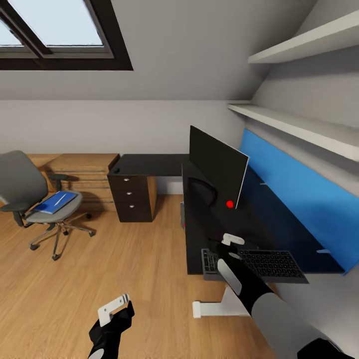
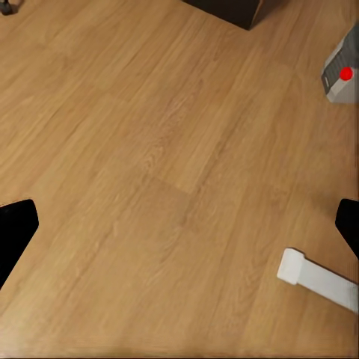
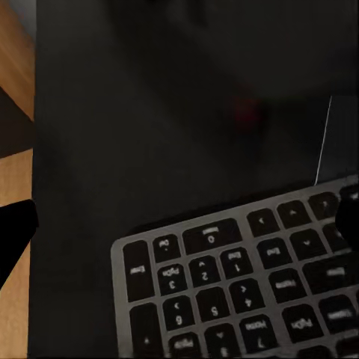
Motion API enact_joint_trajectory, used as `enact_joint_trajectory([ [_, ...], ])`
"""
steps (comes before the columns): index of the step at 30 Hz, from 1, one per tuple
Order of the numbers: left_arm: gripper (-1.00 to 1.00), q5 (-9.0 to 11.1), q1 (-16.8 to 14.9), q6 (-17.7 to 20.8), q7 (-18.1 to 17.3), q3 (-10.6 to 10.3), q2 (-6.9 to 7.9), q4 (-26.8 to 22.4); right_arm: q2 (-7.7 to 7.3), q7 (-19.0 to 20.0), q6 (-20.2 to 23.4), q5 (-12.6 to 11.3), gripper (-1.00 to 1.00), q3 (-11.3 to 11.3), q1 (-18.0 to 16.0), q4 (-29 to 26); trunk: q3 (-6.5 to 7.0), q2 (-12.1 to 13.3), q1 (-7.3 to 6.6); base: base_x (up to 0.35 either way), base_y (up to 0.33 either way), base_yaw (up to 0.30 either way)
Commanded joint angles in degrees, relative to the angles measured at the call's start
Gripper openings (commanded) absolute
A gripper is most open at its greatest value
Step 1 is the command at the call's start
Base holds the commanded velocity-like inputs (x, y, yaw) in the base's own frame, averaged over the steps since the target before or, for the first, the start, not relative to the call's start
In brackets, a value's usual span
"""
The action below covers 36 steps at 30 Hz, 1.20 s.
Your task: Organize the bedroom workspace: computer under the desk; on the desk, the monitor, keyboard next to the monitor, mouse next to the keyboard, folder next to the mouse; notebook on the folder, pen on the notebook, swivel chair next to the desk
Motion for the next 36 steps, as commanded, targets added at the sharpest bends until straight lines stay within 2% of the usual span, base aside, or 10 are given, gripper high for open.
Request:
enact_joint_trajectory([
  [1,1.00,0.14,-0.02,0.31,0.35,-0.09,0.04,-0.13,-0.05,-0.49,0.25,-0.24,1.00,0.29,0.03,-0.23,-0.07,-0.07,0.00,-0.180,-0.293,0.000],
  [8,1.00,-0.12,-0.02,0.13,0.42,-0.05,0.04,-0.23,-0.06,-0.62,0.66,-0.31,1.00,0.24,0.31,-0.68,-0.07,-0.07,0.00,-0.186,-0.276,0.000],
  [13,1.00,-0.15,-0.02,0.06,0.44,-0.04,0.11,-0.44,-0.06,-0.62,2.52,-0.42,1.00,0.13,0.31,-0.68,-0.07,-0.07,0.00,-0.279,-0.152,0.000],
  [20,1.00,-0.16,-0.02,-0.01,0.52,-0.04,0.19,-0.66,-0.06,-0.62,2.87,-0.36,1.00,0.16,0.31,-0.61,-0.07,-0.07,0.00,-0.301,-0.123,0.000],
  [25,1.00,-0.16,-0.02,-0.03,0.68,-1.49,0.32,-1.44,-0.20,-0.69,3.05,-0.44,1.00,-0.09,0.31,-0.25,-0.07,-0.07,0.00,-0.278,-0.169,0.000],
  [29,1.00,-0.16,-0.02,0.04,0.71,-1.84,0.38,-1.60,-1.09,-1.40,3.61,-0.51,1.00,-0.14,0.31,-0.20,-0.07,-0.07,0.00,-0.074,-0.308,0.000],
  [36,1.00,-0.16,-0.02,0.05,0.73,-1.80,0.39,-1.62,-1.15,-1.66,3.69,-0.42,1.00,-0.01,0.31,0.00,-0.07,-0.07,0.00,-0.011,-0.320,0.000],
])
